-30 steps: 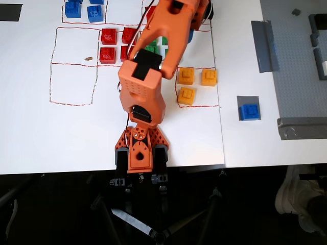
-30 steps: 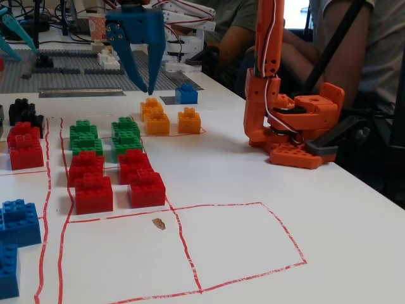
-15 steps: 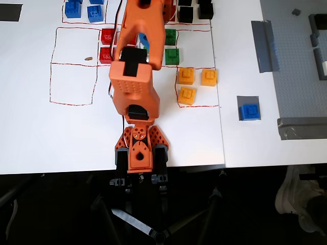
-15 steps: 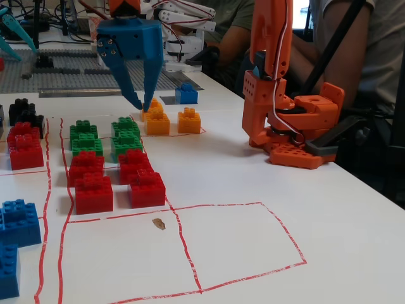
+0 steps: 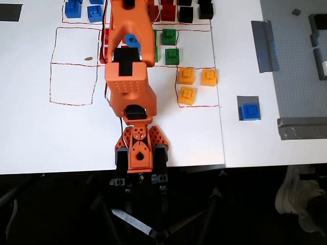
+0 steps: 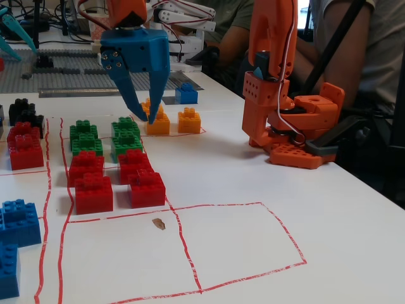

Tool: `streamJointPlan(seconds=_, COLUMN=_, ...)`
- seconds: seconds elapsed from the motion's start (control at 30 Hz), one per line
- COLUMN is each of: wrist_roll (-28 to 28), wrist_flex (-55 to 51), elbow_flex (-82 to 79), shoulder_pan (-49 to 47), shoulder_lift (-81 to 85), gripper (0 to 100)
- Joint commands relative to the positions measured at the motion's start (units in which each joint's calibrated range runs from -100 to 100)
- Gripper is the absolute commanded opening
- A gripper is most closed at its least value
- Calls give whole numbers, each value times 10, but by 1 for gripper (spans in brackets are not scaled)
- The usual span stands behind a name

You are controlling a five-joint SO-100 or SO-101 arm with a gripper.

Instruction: Grab the block and put it in the grey marker

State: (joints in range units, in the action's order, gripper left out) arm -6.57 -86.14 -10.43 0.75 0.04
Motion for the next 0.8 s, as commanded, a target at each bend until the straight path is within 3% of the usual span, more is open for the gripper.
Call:
streamJointPlan(seconds=0.0, wrist_roll=-6, wrist_flex=10, elbow_flex=35, shoulder_pan=-17, shoulder_lift=80, gripper=0)
streamJointPlan(seconds=0.77, wrist_roll=-3, wrist_flex=-4, elbow_flex=68, shoulder_pan=-27, shoulder_lift=63, gripper=0)
